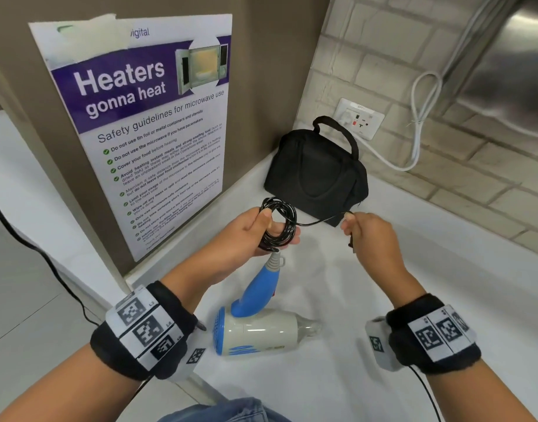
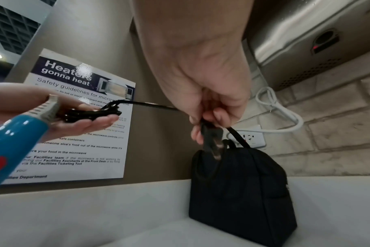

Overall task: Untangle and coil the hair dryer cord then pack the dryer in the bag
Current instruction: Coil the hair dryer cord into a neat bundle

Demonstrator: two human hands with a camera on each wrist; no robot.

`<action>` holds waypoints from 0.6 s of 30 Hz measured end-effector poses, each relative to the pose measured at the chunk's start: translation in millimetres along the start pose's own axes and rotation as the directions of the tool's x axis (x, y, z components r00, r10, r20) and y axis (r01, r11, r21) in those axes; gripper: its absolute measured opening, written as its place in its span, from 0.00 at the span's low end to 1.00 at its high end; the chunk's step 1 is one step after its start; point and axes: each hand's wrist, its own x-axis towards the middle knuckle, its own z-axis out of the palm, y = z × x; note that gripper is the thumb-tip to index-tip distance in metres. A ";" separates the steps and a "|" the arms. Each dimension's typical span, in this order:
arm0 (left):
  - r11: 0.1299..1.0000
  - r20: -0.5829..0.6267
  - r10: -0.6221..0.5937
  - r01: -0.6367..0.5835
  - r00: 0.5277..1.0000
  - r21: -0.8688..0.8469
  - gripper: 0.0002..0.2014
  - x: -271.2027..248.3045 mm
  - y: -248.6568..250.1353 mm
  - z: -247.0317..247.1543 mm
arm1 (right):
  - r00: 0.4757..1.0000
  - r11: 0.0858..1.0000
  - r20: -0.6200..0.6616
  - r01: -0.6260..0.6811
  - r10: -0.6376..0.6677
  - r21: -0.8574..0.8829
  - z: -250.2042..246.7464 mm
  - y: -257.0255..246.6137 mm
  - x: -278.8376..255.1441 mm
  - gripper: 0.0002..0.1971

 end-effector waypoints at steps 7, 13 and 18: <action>0.996 -0.080 -0.007 0.014 0.997 0.092 0.14 3.3 -0.1 3.3 | 0.912 0.981 0.375 0.112 -0.164 0.156 -7.1 -37.7 -22.6 0.03; 0.991 -0.107 0.010 0.004 0.994 0.133 0.16 0.4 4.4 4.4 | 0.885 0.935 0.313 0.292 -0.344 0.202 -28.7 -59.2 -28.7 0.09; 0.999 -0.005 0.007 -0.007 1.000 0.045 0.16 -7.0 13.2 7.2 | 0.958 0.961 -0.066 0.277 -0.278 -0.011 -21.6 -51.2 -14.2 0.08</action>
